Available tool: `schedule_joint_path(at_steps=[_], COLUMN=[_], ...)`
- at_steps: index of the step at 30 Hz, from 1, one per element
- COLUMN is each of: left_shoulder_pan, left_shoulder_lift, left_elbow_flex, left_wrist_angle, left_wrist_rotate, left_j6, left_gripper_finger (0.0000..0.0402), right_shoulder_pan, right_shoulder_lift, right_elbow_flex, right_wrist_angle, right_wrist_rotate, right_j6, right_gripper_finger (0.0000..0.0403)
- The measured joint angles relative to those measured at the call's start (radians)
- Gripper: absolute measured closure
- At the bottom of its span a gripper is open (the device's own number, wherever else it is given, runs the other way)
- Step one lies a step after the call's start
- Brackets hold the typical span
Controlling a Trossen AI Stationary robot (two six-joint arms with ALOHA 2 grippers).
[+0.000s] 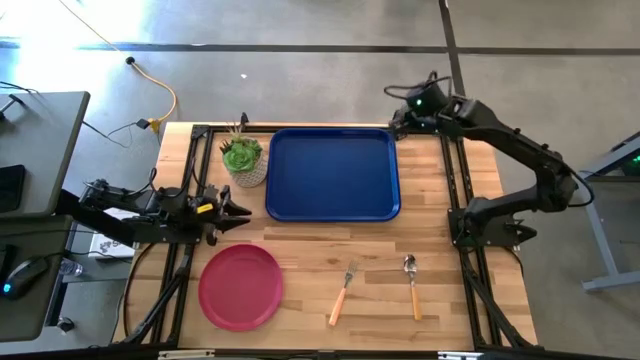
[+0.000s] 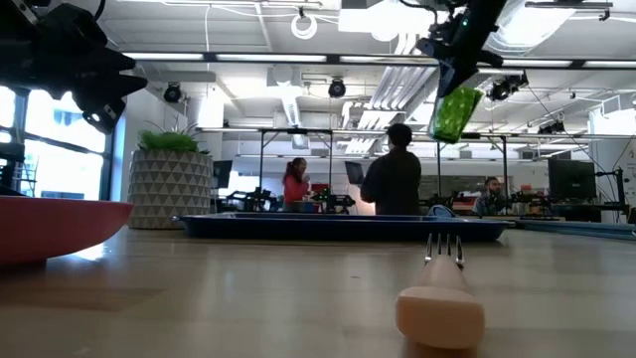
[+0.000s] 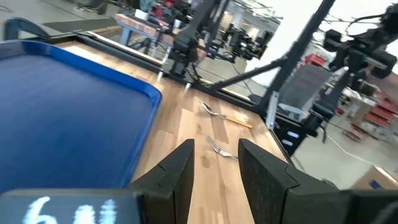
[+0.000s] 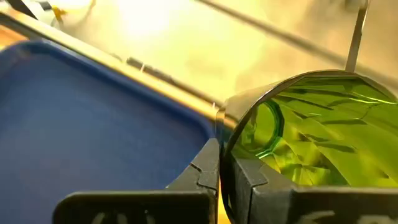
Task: Pick and place plate/cup/fork/spoon on tray
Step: Put the green cup on the top right of the blue serving tray
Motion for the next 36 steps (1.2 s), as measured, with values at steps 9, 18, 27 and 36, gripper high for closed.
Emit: schedule_joint_path(at_steps=[9, 18, 27, 36], left_shoulder_pan=[0.0, 0.0, 0.0, 0.0], left_shoulder_lift=[0.0, 0.0, 0.0, 0.0], left_elbow_flex=[0.0, 0.0, 0.0, 0.0], left_wrist_angle=[0.0, 0.001, 0.001, 0.001], left_wrist_rotate=[-0.042, -0.043, -0.043, -0.043], left_j6=[-0.001, -0.001, -0.002, -0.002], left_gripper_finger=[0.0288, 0.0288, 0.0288, 0.0288], right_shoulder_pan=[-0.075, -0.087, -0.085, -0.012], right_shoulder_lift=[0.05, 0.223, 0.383, 0.483], right_elbow_flex=[0.047, 0.107, 0.138, 0.139], right_wrist_angle=[0.115, 0.071, -0.043, -0.042], right_wrist_rotate=[-0.109, -0.18, -0.192, -0.216], right_j6=[-0.281, -0.339, -0.226, -0.161], right_gripper_finger=[0.0402, 0.0402, 0.0402, 0.0402])
